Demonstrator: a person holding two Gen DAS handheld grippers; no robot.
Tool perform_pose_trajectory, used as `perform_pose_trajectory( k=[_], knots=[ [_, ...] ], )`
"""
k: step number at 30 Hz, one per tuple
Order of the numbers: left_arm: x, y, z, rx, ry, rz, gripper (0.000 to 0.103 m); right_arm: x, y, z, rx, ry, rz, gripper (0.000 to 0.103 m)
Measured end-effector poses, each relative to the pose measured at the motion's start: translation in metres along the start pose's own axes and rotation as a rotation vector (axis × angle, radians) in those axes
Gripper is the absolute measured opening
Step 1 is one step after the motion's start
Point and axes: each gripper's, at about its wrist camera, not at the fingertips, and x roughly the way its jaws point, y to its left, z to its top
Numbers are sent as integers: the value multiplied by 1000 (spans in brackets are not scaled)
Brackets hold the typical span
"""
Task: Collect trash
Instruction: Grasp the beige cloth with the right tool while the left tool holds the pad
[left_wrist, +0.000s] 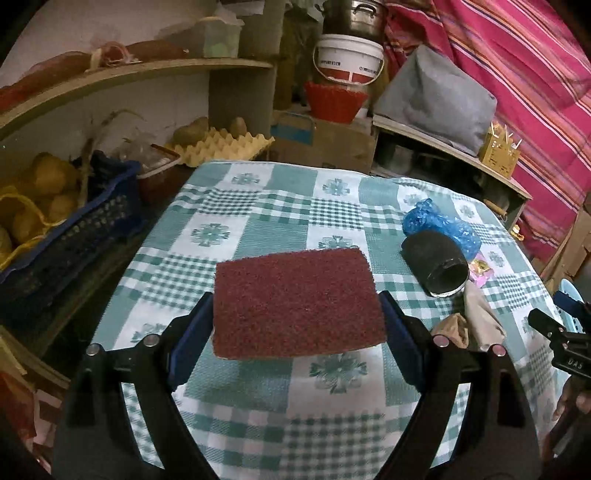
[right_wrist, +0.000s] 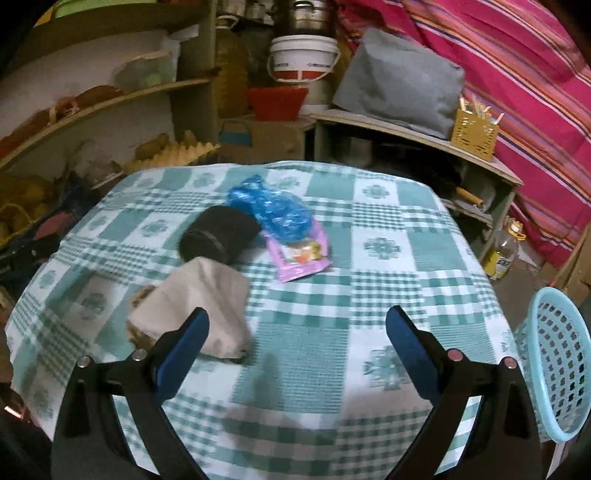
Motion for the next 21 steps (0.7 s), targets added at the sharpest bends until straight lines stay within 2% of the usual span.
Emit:
perform_pose_trajectory(
  k=[7, 13, 17, 21],
  knots=[
    [-2, 11, -5, 4, 8, 26, 84, -1, 31, 1, -69, -11, 8, 94],
    [-2, 10, -4, 16, 5, 31, 84, 7, 57, -3, -150, 44, 41, 94],
    [-2, 9, -3, 24, 2, 30, 84, 15, 69, -14, -222, 90, 4, 94],
    [-1, 9, -2, 12, 8, 19, 84, 26, 67, -17, -217, 118, -22, 94]
  ],
)
